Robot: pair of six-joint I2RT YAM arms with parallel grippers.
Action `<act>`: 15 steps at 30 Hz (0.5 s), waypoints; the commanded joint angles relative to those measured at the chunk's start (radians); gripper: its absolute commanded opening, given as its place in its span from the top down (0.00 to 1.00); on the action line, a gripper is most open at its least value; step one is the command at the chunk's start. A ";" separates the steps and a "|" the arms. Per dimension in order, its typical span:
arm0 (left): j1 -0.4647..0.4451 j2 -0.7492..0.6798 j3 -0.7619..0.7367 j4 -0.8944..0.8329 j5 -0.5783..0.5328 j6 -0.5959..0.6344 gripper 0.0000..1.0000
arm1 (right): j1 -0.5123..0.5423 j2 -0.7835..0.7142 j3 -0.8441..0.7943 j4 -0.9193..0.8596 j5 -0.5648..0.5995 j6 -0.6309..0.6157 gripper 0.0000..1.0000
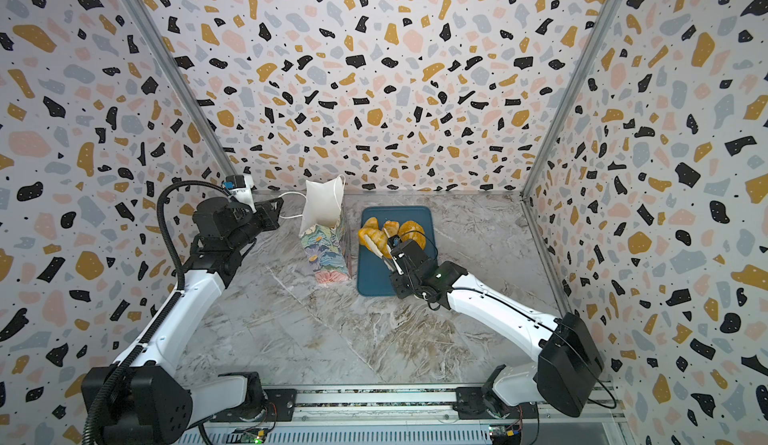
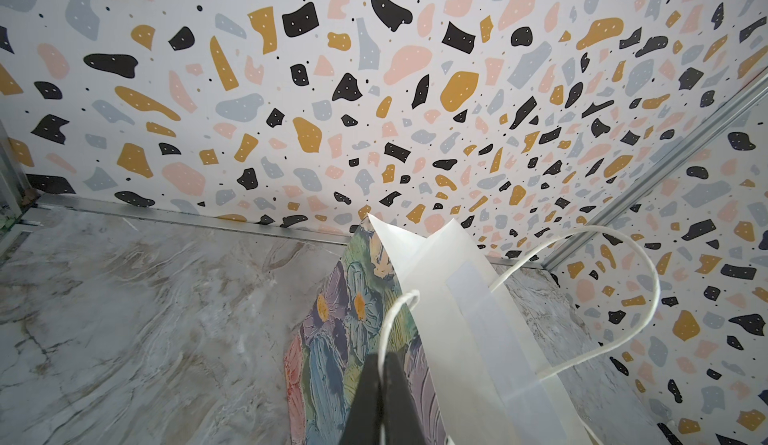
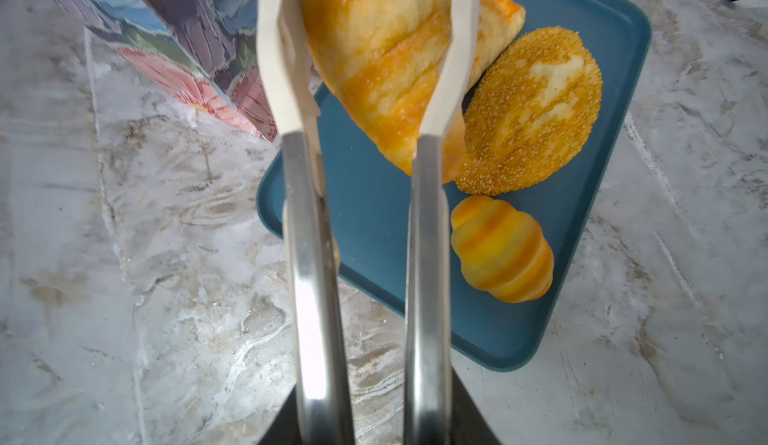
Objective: Place the fake bread into the paper bag
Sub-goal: 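Close the tongs on the striped croissant with the right gripper, then lift the croissant in the tongs and carry it toward the bag opening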
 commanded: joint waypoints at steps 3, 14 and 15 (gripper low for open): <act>0.001 0.008 0.033 0.007 -0.002 -0.010 1.00 | 0.004 -0.068 0.023 0.071 0.049 0.061 0.84; 0.001 0.007 0.032 0.008 0.005 -0.028 1.00 | 0.004 -0.094 0.041 0.139 0.063 0.069 0.84; 0.001 0.007 0.031 0.007 0.006 -0.029 1.00 | 0.004 -0.093 0.044 0.143 0.062 0.070 0.84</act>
